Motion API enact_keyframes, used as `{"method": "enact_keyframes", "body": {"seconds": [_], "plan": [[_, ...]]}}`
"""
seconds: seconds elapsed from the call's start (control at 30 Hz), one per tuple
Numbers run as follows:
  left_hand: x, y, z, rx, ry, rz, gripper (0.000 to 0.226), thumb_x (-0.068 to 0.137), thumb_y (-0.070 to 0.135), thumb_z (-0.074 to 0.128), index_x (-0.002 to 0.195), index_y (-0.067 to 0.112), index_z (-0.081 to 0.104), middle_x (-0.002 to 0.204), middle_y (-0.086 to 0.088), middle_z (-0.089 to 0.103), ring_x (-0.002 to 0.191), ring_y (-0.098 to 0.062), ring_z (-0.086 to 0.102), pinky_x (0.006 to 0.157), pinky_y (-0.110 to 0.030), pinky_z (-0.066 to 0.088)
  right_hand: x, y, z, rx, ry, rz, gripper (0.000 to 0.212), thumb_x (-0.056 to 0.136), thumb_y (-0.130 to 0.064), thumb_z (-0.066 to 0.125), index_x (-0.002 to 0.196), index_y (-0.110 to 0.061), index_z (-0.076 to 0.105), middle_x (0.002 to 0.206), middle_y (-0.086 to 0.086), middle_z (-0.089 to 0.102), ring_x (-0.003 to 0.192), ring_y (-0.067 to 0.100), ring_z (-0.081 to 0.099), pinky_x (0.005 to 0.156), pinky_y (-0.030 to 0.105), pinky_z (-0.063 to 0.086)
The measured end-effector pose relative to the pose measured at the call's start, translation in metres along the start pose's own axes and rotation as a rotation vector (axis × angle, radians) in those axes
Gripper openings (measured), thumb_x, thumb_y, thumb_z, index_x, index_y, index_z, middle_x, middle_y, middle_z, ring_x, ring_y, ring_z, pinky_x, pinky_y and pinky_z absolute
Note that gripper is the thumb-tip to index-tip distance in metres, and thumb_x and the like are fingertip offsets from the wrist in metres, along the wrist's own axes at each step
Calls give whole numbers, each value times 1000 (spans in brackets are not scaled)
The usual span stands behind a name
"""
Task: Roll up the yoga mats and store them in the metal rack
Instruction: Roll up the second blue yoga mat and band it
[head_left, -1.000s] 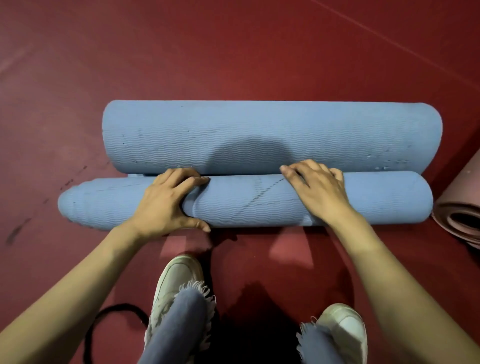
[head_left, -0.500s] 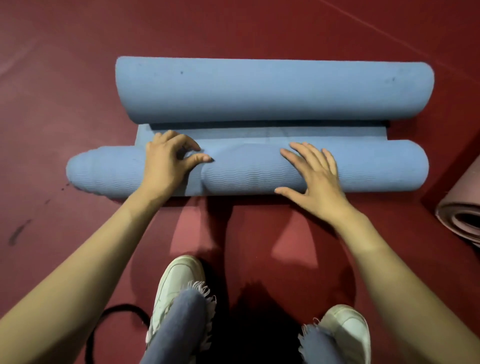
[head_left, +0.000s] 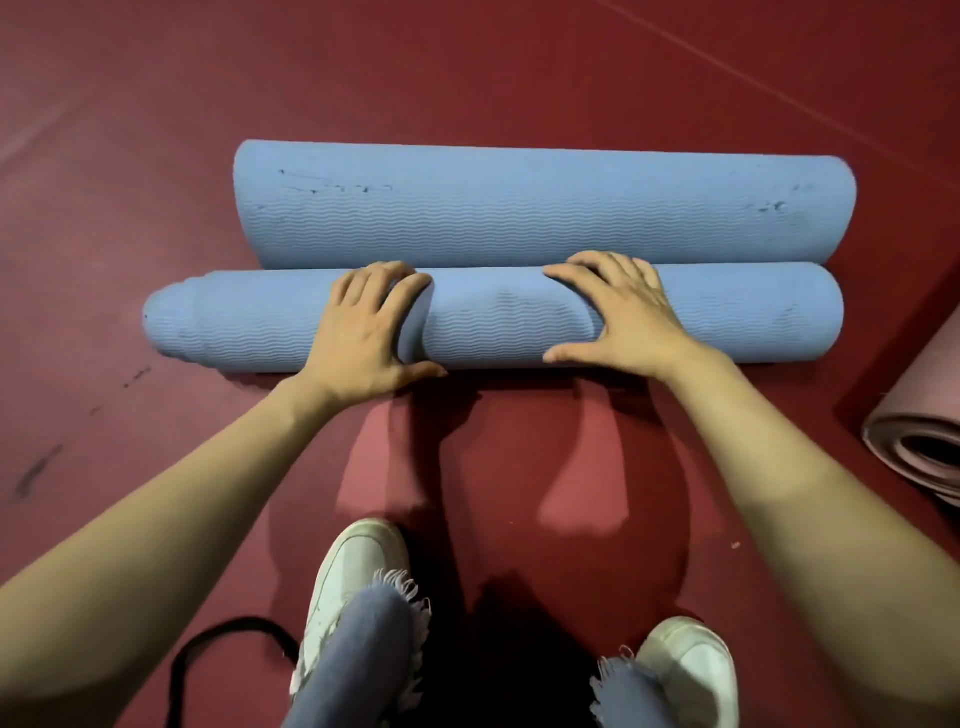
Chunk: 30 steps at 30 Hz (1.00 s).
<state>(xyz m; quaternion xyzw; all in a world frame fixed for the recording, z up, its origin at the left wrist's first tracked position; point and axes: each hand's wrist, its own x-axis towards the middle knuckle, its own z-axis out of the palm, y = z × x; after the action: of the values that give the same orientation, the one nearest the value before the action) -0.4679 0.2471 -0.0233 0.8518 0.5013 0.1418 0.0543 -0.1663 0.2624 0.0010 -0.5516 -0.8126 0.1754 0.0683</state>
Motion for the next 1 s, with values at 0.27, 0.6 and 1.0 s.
{"method": "enact_keyframes", "body": {"seconds": [0.27, 0.6, 1.0], "plan": [[10, -3, -3, 38, -27, 8, 95, 58, 74, 61, 127, 9, 51, 122, -12, 54, 111, -30, 51, 94, -43, 34, 7, -1, -4, -117, -39, -13, 102, 50, -61, 79, 138, -35, 34, 132, -5, 38, 127, 16, 32, 105, 35, 17], [-4, 12, -8, -32, -13, -28, 81, 49, 62, 65, 115, 16, 53, 111, -6, 58, 103, -28, 51, 84, -42, 35, -13, -15, 0, -76, 10, 0, 92, 45, -51, 82, 128, -32, 47, 118, -4, 47, 113, 18, 44, 95, 36, 26], [-63, 48, -12, -88, -46, -22, 81, 50, 59, 69, 117, 18, 49, 113, -7, 56, 102, -27, 50, 81, -41, 35, -82, -35, 15, -68, -29, 1, 88, 49, -66, 69, 126, -32, 47, 121, -4, 47, 116, 16, 42, 97, 32, 23]]}}
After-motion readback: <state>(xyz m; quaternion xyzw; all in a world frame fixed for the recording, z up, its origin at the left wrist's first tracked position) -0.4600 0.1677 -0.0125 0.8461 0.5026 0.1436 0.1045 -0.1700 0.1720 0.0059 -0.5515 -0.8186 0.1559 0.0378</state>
